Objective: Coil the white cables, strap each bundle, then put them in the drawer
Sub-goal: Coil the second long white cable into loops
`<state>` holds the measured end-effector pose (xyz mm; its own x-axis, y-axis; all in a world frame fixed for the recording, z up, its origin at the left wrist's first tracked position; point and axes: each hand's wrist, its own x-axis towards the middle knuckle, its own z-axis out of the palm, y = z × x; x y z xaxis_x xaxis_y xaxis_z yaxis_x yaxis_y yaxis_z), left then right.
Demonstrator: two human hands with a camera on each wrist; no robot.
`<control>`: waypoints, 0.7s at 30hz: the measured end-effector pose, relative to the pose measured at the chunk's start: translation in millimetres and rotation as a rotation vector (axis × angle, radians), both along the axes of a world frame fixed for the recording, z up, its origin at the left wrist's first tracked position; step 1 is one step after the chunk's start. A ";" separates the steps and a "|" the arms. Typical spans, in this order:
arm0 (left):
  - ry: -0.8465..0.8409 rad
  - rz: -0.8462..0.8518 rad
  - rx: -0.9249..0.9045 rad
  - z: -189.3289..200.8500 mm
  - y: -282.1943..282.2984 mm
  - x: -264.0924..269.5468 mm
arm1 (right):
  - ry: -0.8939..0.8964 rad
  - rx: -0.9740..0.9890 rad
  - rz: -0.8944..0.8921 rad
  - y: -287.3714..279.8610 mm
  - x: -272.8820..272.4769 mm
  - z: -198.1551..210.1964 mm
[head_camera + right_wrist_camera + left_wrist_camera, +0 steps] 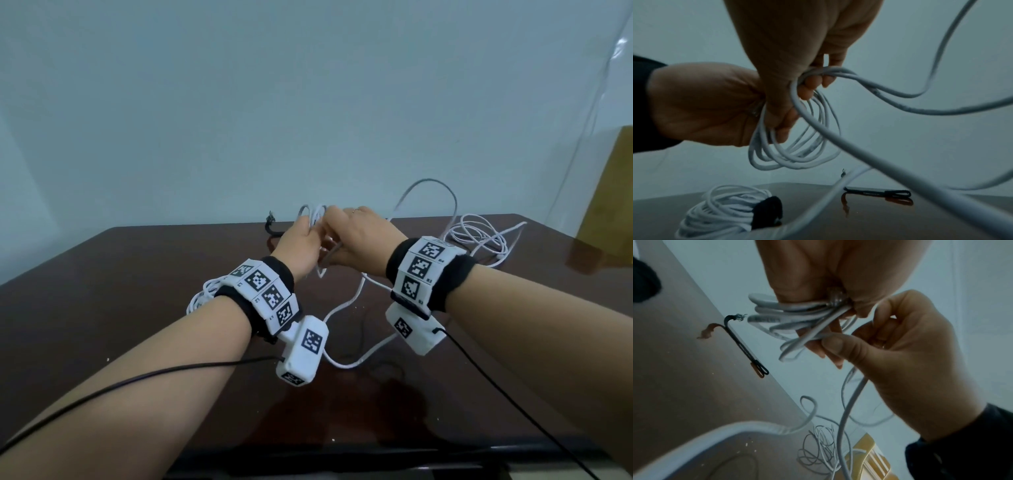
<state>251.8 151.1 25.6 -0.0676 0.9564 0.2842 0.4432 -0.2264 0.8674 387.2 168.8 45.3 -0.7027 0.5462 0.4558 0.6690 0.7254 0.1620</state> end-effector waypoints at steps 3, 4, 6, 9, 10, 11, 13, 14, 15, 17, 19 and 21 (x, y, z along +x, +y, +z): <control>0.190 0.077 0.052 1.9 1.8 0.9 | 0.019 0.015 -0.041 -0.4 1.1 -0.4; 0.244 0.096 0.070 2.0 1.3 0.5 | 0.033 0.015 -0.052 -0.4 1.6 -1.2; 0.306 0.106 0.083 -0.7 2.2 -3.2 | 0.017 0.059 -0.107 1.4 4.6 -2.1; 0.317 0.105 0.075 -3.6 -1.1 -10.3 | -0.034 0.072 -0.305 6.5 17.9 -1.5; 0.317 0.101 0.077 -3.4 -3.7 -12.5 | -0.014 0.016 -0.348 8.0 24.0 -1.0; 0.314 0.087 0.083 -3.7 -5.1 -15.0 | 0.022 -0.065 -0.380 9.5 29.7 -0.6; 0.341 0.039 0.082 -1.5 -8.0 -17.1 | 0.122 -0.286 -0.409 14.7 39.4 -4.6; 0.374 0.017 0.085 -0.1 -9.0 -17.2 | 0.195 -0.369 -0.399 15.8 42.1 -6.9; 0.421 0.000 0.082 1.3 -9.6 -17.3 | 0.258 -0.392 -0.379 18.5 44.5 -9.8; 0.549 -0.005 0.053 1.8 -11.1 -18.6 | 0.431 -0.421 -0.408 23.4 51.1 -9.6; 0.630 0.020 0.017 1.5 -12.9 -21.6 | 0.555 -0.434 -0.484 30.3 59.9 -6.3; 0.594 0.043 0.020 2.1 -15.2 -24.5 | 0.604 -0.459 -0.600 39.6 68.4 -2.3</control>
<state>227.3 135.8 27.7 0.0697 0.9505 0.3028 0.8605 -0.2108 0.4637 455.5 208.4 43.0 0.0344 0.9529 0.3013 0.8263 0.1425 -0.5449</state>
